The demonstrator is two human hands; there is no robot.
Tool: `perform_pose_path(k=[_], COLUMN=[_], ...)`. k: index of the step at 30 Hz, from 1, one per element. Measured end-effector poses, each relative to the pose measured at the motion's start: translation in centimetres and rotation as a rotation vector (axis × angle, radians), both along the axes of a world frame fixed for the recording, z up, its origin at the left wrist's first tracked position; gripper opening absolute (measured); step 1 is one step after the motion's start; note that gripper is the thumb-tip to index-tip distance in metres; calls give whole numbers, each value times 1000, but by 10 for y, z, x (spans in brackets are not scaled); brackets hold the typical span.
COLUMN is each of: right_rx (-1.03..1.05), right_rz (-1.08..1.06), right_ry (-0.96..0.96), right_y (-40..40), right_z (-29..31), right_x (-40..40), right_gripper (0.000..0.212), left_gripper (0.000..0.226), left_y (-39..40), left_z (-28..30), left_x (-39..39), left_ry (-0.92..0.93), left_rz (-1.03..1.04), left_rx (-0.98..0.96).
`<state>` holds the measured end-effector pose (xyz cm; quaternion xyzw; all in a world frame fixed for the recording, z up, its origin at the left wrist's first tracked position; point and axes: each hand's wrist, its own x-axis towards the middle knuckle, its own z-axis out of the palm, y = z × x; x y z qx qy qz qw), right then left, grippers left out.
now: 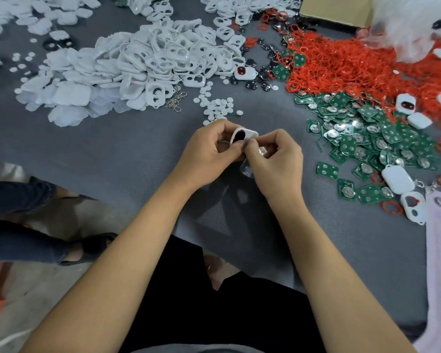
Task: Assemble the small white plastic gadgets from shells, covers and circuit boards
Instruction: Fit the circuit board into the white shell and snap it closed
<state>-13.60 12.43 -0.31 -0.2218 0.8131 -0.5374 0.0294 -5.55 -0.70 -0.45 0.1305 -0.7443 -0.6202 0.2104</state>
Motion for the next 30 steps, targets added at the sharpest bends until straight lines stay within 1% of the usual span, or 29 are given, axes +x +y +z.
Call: perform_pose_path(k=[2,3,4,7,10,15,17,19,20,22,23,24,26,28,30], right_rx=[-2,-1,-3,-41,-27,-1,-43,-129,-176,-233,-222,-180,-19,160,248], right_rz=[9,20,34,60,77,107,133,138,108,-2,-71,-135,-203,-191,-126], right_ry=[20,27,30,29,27,-12,-16,-16,-11,28,56,79,98,125,175], right_y=[0,0,1,2,3,2,3,5,7,13,16,19,21,22,21], right_z=[1,2,3,5,6,7,8,10,11,11,11,11,9,6,4], right_x=[0,-1,-1,1,4,1,0,0,-1,-5,-8,-11,-16,-18,-18], right_gripper=[34,34,30,10,21,16,17,17,17,15,14,14,15,17,17], left_gripper=[13,14,14,13,12,18,17,13,13,14,15,15,17,22,21], left_y=[0,0,0,0,0,1,0,0,0,0,0,-2,-2,-2,-2], left_z=[0,0,-1,-1,-1,1,1,2,2,3,2,2,1,1,2], left_x=[0,0,-1,0,0,0,0,-2,-2,-3,-3,-3,-3,-3,-3], left_ry=[5,5,2,-8,-19,-37,-26,-5,0,15,22,22,21,11,2], left_rz=[0,2,4,10,2,7,41,98,118,117,112,107,95,97,97], left_rx=[5,4,11,80,106,68,33,11,47,185,224,223,184,151,144])
